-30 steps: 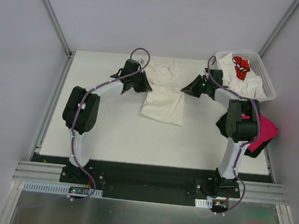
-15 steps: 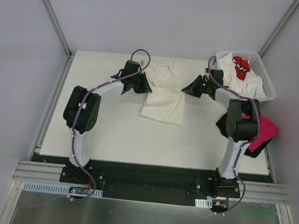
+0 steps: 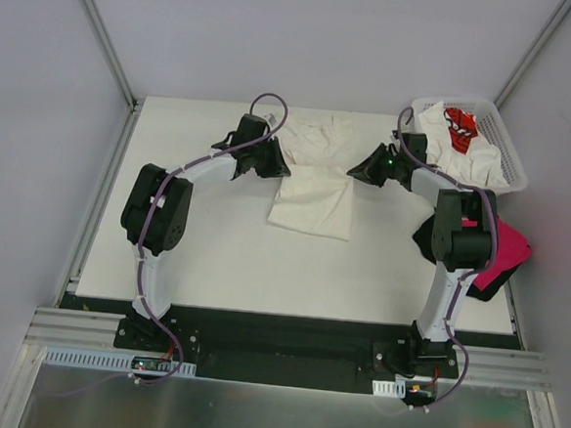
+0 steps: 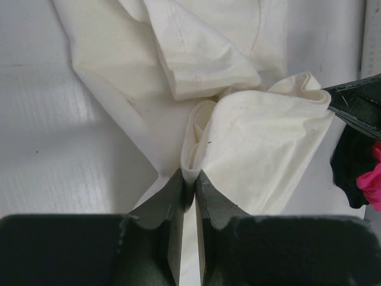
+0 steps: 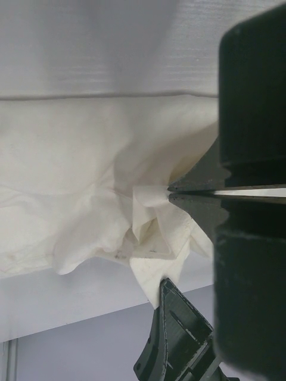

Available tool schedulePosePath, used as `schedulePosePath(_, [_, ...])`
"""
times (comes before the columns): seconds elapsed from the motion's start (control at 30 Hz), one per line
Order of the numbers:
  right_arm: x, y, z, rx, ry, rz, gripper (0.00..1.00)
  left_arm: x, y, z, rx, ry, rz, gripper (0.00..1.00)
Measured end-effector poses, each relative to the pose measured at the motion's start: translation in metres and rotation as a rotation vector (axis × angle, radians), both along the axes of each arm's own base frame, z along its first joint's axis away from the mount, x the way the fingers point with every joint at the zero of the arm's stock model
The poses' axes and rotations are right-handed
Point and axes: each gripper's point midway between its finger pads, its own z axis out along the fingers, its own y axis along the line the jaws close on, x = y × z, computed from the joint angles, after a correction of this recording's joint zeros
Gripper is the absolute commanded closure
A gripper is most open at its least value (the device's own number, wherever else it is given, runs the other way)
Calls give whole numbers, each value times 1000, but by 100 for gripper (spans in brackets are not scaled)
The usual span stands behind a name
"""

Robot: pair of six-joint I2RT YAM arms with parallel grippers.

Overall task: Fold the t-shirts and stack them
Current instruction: Fold the folded rectangular tshirt in 1/3 of the way

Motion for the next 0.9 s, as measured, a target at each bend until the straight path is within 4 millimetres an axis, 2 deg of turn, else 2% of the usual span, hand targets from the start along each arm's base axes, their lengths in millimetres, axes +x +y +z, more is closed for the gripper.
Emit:
schedulePosePath(0.47, [-4, -3, -1, -23, 5, 7, 99, 6, 3, 13, 24, -41, 5, 87])
schedulePosePath(0.57, [-5, -9, 11, -48, -19, 4, 99, 6, 7, 19, 38, -57, 9, 85])
schedulePosePath(0.73, [-2, -11, 35, -48, -75, 5, 99, 12, 5, 43, 31, -111, 4, 86])
schedulePosePath(0.9, [-3, -12, 35, -51, -71, 7, 99, 14, 7, 46, 43, -130, 6, 86])
